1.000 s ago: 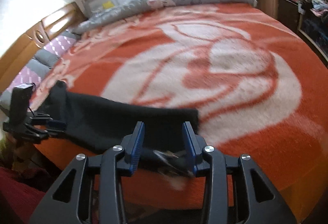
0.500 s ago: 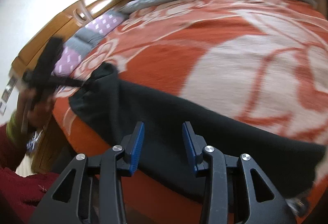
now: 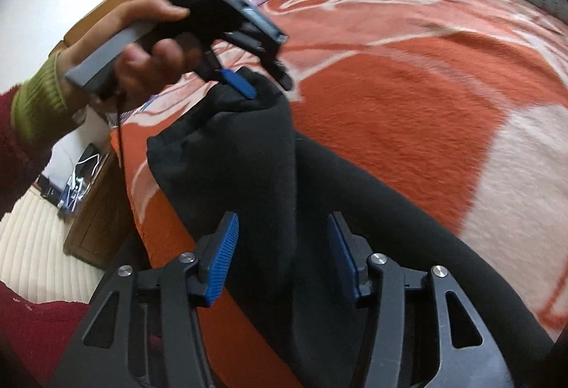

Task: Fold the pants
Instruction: 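Lay the folded edge down and open both grippers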

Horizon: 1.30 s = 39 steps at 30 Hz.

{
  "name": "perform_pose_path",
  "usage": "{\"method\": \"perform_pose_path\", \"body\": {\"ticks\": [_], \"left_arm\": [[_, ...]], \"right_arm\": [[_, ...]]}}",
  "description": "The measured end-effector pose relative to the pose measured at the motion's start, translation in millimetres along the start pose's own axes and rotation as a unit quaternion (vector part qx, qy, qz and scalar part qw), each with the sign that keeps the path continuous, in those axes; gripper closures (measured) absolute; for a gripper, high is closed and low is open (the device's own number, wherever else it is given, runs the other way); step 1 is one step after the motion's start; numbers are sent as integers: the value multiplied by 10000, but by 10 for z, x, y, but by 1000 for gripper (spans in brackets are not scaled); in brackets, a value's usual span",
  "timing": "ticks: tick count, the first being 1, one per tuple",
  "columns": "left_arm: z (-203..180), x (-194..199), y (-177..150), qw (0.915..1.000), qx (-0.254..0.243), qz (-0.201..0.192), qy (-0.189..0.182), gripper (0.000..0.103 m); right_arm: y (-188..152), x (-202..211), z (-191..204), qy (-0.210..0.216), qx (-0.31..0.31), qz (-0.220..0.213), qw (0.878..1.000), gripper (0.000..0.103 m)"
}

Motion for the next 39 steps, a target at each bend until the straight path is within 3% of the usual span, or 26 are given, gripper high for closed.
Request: {"method": "perform_pose_path", "body": {"ticks": [1, 2, 5, 6, 8, 10, 15, 18, 23, 28, 32, 39], "left_arm": [[8, -53, 12, 9999, -31, 60, 82, 55], [25, -101, 10, 9999, -56, 94, 115, 73], [59, -111, -55, 9995, -241, -85, 181, 92], [72, -70, -102, 9991, -335, -188, 158, 95], [137, 60, -233, 9982, -415, -420, 70, 98], [242, 219, -365, 9968, -412, -688, -57, 99], [574, 642, -811, 9864, -145, -1447, -767, 100], [704, 878, -1187, 9748, 35, -1899, -1170, 100], [946, 1082, -1782, 9449, 474, -2674, -1826, 100], [1140, 956, -2113, 9259, 762, -2987, -2183, 100], [1309, 714, -2309, 9174, 918, -3029, -2414, 100], [1531, 441, -2455, 9159, 1016, -2993, -2475, 100]], "right_arm": [[2, -51, 10, 7, 31, 49, 10000, 49], [4, -92, 12, 8, 53, 89, 9999, 49], [-6, -202, 17, -15, 122, 197, 9997, 50], [-6, -213, 27, -6, 144, 197, 9997, 57], [-1, -218, 28, 88, 176, 205, 9996, 88], [22, -143, 44, 138, 199, 25, 9997, 95], [77, 130, 186, 218, 408, -410, 9981, 96], [83, 257, 324, 207, 701, -575, 9957, 96], [-19, 320, 570, -28, 1372, -622, 9886, 96], [-131, 284, 676, -151, 1653, -517, 9848, 96], [-209, 199, 693, -249, 1725, -317, 9842, 96], [-255, 81, 766, -376, 1785, -93, 9832, 96]]}}
Point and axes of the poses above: each gripper's, at about its wrist camera, not at the fingertips, and x roughly against the way its jaws point, z to its left, y to its top, the point moved 1 cm from there along -x, roughly the way its jaws point, and after that the axes turned 6 degrees about -y, right-handed, at the moved point
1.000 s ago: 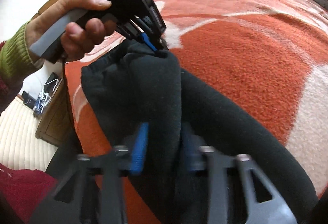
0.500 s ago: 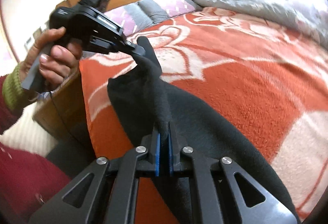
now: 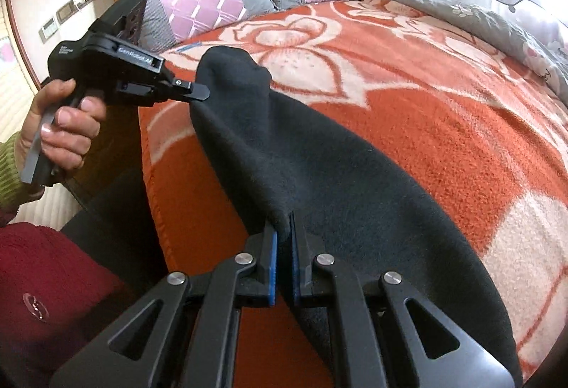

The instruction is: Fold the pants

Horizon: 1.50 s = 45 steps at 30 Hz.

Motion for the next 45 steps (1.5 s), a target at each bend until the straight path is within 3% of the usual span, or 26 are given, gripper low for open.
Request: {"method": "perform_pose_path", "body": {"ticks": [16, 21, 24, 26, 29, 31, 34, 37, 42, 45], "left_arm": [[369, -112, -202, 9995, 217, 201, 137, 97], [385, 9, -190, 9989, 67, 140, 439, 91], [401, 92, -175, 9988, 130, 119, 446, 83], [403, 126, -163, 9989, 191, 111, 416, 68], [397, 150, -127, 9987, 335, 99, 364, 58], [389, 144, -85, 9984, 387, 141, 382, 56], [394, 145, -19, 9975, 568, 165, 383, 44], [421, 180, 61, 9967, 786, 88, 205, 43], [512, 144, 190, 9945, 833, 30, 627, 43], [648, 73, 247, 9916, 1039, 60, 765, 43]], "right_arm": [[15, -126, 97, -14, -30, 463, 9989, 91], [46, -106, 93, -17, -194, 520, 9985, 90], [66, -72, 76, 55, -332, 535, 9980, 85], [90, -19, 80, 181, -396, 458, 9980, 77], [138, 64, 112, 322, -442, 307, 9980, 66], [171, 106, 113, 371, -459, 234, 9980, 65], [261, 128, 46, 426, -623, 98, 9971, 65], [414, 69, -141, 264, -941, -4, 9952, 65], [745, -132, -526, -54, -1499, -101, 9886, 65], [977, -450, -726, -243, -1620, 174, 9863, 65]]}}
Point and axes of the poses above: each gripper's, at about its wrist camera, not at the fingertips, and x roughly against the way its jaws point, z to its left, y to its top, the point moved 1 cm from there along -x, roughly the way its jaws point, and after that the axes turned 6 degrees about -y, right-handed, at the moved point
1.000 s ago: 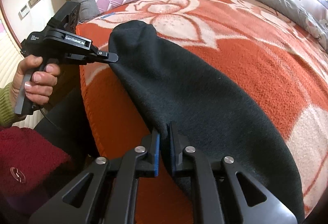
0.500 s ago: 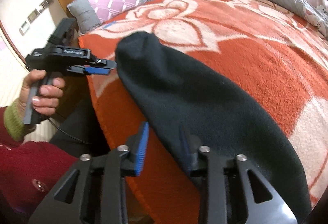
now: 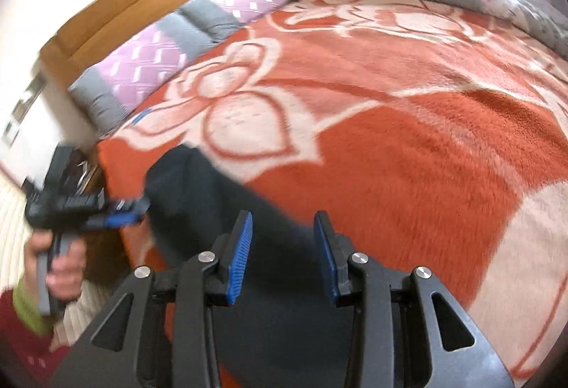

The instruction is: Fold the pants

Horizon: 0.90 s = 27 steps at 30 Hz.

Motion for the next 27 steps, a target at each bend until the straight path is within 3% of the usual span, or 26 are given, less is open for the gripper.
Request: {"method": "perform_pose_path", "body": {"ticks": [6, 10, 12, 18, 22, 25, 27], "left_arm": [[103, -149, 78, 10000, 19, 31, 93, 43], [113, -207, 105, 9999, -132, 18, 82, 43], [103, -236, 96, 9999, -157, 9, 54, 43], [-28, -403, 165, 9986, -490, -51, 169, 45], [-159, -509, 198, 9964, -780, -110, 326, 54], [-245, -508, 207, 9945, -1028, -90, 166, 78], [-274, -429, 204, 9936, -1120, -154, -36, 83]], "right_arm": [[123, -599, 87, -133, 525, 659, 9964, 65], [-93, -850, 310, 9, 1163, 1159, 9864, 65], [-231, -844, 421, -96, 1526, 1045, 9827, 65], [-164, -937, 305, 240, 1240, 1259, 9840, 65], [-111, -987, 296, 325, 1222, 1463, 9811, 68], [-128, -925, 249, 433, 1163, 1474, 9813, 84], [-167, -780, 258, 292, 1258, 1307, 9830, 93]]}}
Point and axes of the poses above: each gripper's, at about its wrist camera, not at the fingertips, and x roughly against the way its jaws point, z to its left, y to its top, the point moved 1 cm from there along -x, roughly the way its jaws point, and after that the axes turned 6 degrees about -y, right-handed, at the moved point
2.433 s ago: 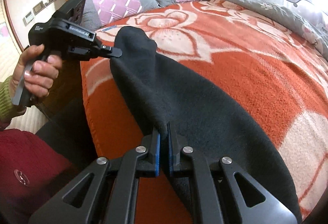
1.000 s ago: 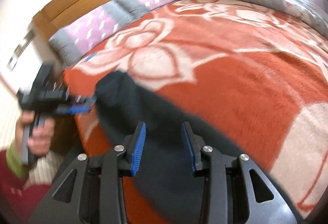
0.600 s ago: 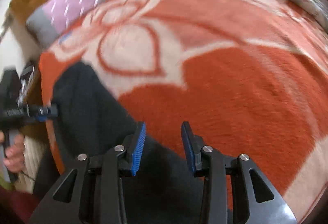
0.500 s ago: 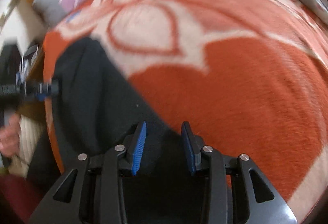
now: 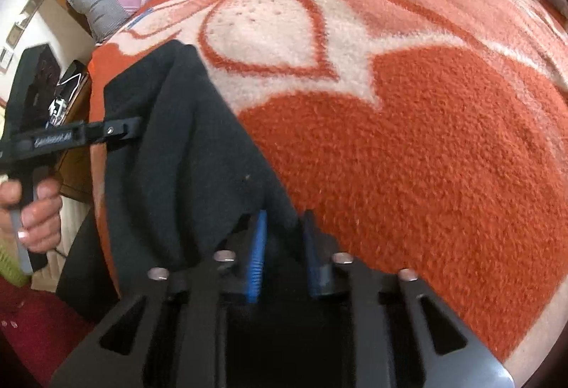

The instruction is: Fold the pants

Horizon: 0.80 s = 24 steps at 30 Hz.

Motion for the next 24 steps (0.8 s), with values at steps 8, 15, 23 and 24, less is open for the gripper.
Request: {"method": "perform_pose_path", "body": {"ticks": [8, 15, 23, 24], "left_arm": [[-166, 820, -34, 9877, -413, -1081, -1051, 86], [-56, 738, 35, 9887, -699, -1128, -699, 86], [146, 235, 41, 9910, -1111, -735, 114, 83], [165, 175, 38, 9910, -1133, -663, 254, 83]], "right_arm": [[5, 926, 23, -418, -543, -1527, 9859, 99], [109, 690, 176, -820, -245, -1456, 9856, 99], [185, 179, 134, -1136, -402, -998, 9877, 99], [192, 134, 130, -1126, -452, -934, 9882, 99]]}}
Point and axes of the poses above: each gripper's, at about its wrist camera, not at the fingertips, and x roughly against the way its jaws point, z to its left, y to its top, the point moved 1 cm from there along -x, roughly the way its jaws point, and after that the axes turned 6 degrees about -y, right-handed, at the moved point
